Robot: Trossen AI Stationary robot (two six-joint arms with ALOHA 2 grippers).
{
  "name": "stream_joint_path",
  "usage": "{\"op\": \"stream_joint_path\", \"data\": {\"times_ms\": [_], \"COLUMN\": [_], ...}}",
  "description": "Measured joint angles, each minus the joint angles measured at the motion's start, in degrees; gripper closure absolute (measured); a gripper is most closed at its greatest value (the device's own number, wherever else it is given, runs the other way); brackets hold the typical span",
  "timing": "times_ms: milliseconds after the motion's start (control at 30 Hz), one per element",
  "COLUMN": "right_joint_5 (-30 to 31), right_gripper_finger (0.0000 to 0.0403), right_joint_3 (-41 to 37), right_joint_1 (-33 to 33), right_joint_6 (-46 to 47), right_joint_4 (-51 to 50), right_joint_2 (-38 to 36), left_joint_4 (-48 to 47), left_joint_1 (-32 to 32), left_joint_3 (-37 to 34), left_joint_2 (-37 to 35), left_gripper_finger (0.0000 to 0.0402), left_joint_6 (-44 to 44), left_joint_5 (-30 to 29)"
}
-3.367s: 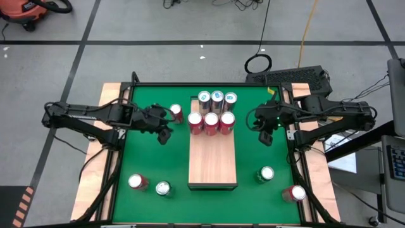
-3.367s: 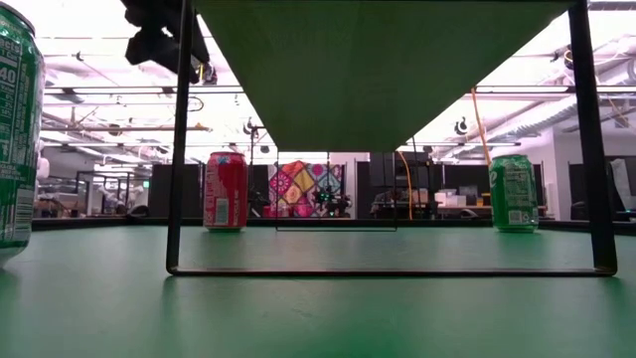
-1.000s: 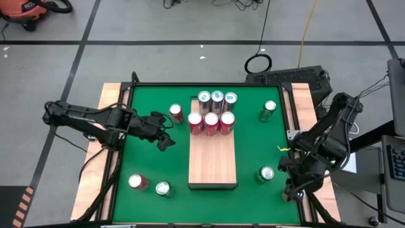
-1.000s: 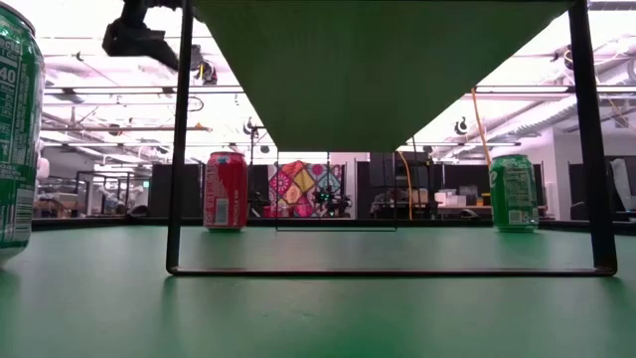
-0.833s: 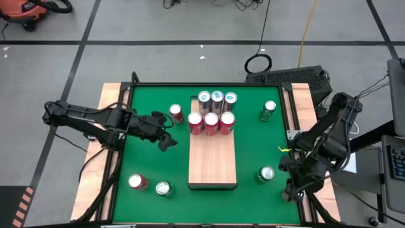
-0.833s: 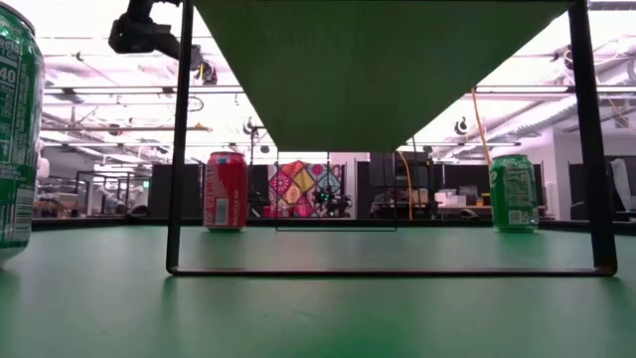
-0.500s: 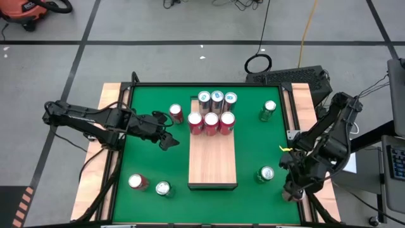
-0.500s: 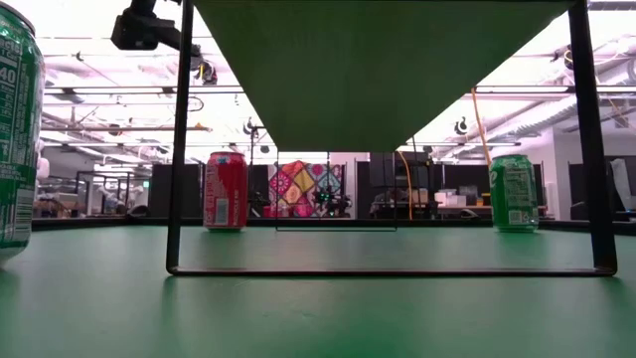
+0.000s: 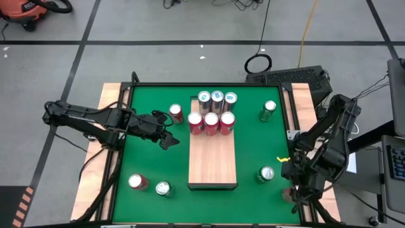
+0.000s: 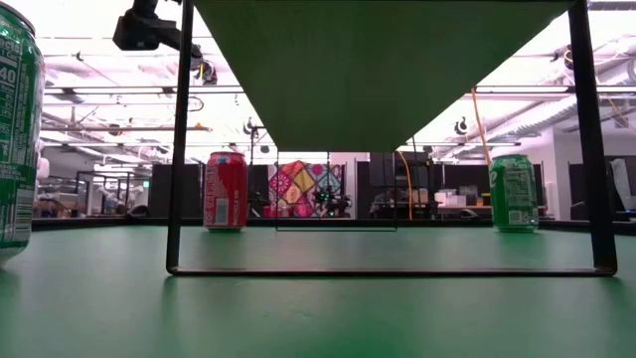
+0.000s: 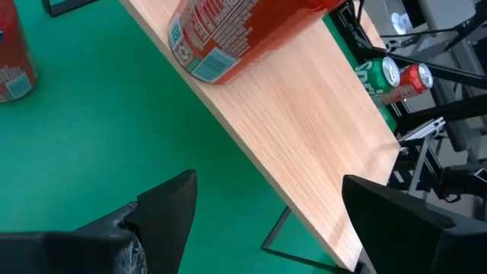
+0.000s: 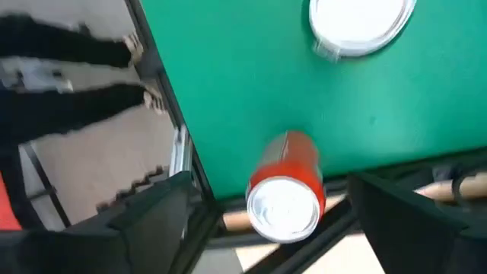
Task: Place canned beverage on shelf
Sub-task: Put the orange soda can on the shelf
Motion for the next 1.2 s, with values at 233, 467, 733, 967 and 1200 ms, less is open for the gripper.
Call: {"op": "stream_joint_path", "data": {"times_ms": [233, 467, 733, 967, 1200], "right_joint_5": [2.4, 4.3, 8.2, 8.8, 8.8], "right_gripper_finger": [0.0027, 0.0005, 0.0005, 0.0005, 0.0005], "right_joint_3": [0.0, 0.0, 0.0, 0.0, 0.0], "right_joint_1": [4.3, 7.4, 10.2, 11.4, 11.6], "right_joint_6": [0.1, 1.1, 3.9, 6.7, 9.7], "right_joint_4": [-1.3, -2.1, -3.8, -4.0, -4.2], "right_joint_2": [2.3, 4.8, 6.6, 8.5, 10.2], "left_joint_4": [-0.2, -0.1, -0.2, -0.1, 0.1], "left_joint_1": [0.0, 0.0, 0.2, -0.3, -0.3], "left_joint_3": [0.0, 0.0, 0.0, 0.0, 0.0], "left_joint_2": [0.0, 0.0, 0.0, 0.0, 0.0], "left_gripper_finger": [0.0073, 0.0073, 0.0073, 0.0073, 0.0073], "left_joint_6": [1.5, 3.3, 7.0, 7.1, 7.0], "left_joint_5": [-0.7, -0.6, -0.6, -0.1, 0.0]}}
